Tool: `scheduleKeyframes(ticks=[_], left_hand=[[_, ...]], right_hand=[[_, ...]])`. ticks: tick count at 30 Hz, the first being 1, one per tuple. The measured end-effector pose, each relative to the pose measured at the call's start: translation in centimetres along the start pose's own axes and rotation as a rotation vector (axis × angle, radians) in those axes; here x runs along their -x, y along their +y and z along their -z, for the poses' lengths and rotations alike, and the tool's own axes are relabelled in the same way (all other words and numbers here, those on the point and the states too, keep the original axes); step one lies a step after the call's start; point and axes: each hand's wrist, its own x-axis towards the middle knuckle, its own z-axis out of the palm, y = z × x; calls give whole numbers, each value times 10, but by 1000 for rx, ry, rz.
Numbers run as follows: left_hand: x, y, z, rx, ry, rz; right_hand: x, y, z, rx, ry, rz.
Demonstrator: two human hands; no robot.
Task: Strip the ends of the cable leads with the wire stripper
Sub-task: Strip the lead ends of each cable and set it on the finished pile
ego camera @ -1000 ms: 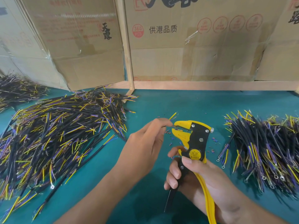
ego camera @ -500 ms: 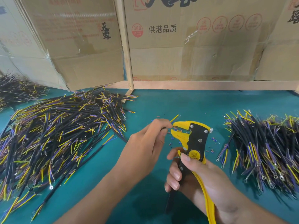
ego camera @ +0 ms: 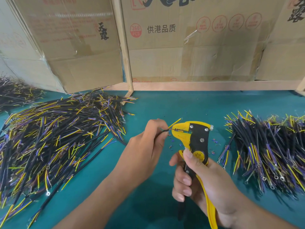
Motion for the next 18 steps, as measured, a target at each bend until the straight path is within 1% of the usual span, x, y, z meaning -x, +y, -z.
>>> scheduleKeyframes(ticks=[3,8,11,15,18], left_hand=[[-2,2,1,-9,-4,13],[-4,-1,2,-118,-37,-7],[-6,-6,7,-159,-31,-32],[-9,-15,17,-199,-99,-99],[-10,-24,25,-217,-117,-131]], right_hand=[[1,-1,1,24,10,5],[4,-9,4,113,101,2],[4,-12,4,113,99,-12],[4,-13,3,139,80,-39],[3,-14,4,157,74,-51]])
